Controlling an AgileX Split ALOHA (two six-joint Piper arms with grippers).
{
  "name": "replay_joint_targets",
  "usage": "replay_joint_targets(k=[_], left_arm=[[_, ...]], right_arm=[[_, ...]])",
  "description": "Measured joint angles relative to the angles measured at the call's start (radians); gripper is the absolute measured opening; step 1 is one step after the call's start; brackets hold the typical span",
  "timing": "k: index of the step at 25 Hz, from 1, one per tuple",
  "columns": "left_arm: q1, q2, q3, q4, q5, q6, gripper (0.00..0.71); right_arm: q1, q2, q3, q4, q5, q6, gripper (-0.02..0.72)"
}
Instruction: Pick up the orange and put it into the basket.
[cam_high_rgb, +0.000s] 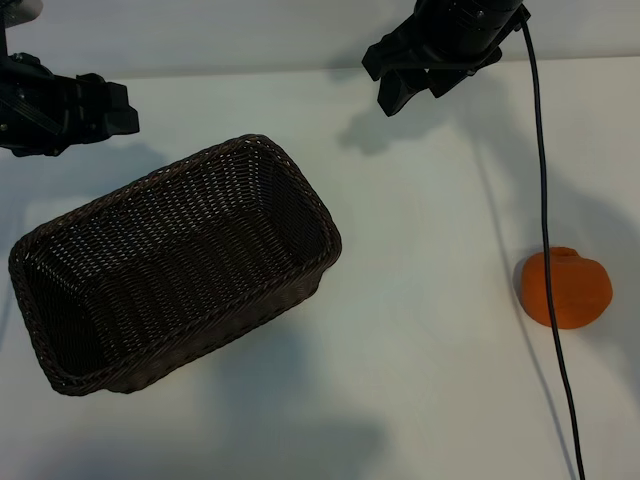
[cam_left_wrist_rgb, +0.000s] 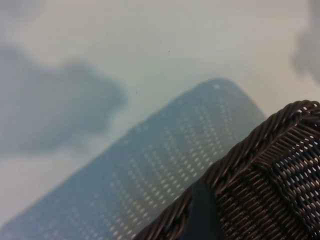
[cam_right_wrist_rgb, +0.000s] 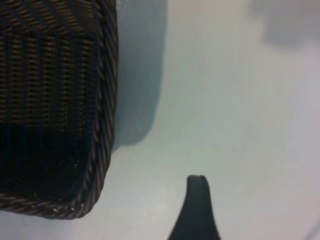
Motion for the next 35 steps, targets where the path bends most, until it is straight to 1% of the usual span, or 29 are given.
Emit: replay_joint_targets(k=[25, 27, 31, 35], left_arm=[[0.0, 0.0, 0.0, 0.0, -0.001, -0.004, 0.589], [0.0, 0.0, 0.0, 0.0, 0.021, -0.016, 0.589], [0.0, -0.011, 0.006, 0.0, 0.113, -0.053, 0.589], [0.0, -0.095, 0.073, 0.01, 0.129, -0.092, 0.589]], right_arm=[[0.0, 0.0, 0.0, 0.0, 0.0, 0.0, 0.559], [0.0, 0.0, 0.0, 0.0, 0.0, 0.0, 0.559], [0.0, 0.0, 0.0, 0.0, 0.0, 0.0, 0.559], [0.0, 0.0, 0.0, 0.0, 0.0, 0.0, 0.559]])
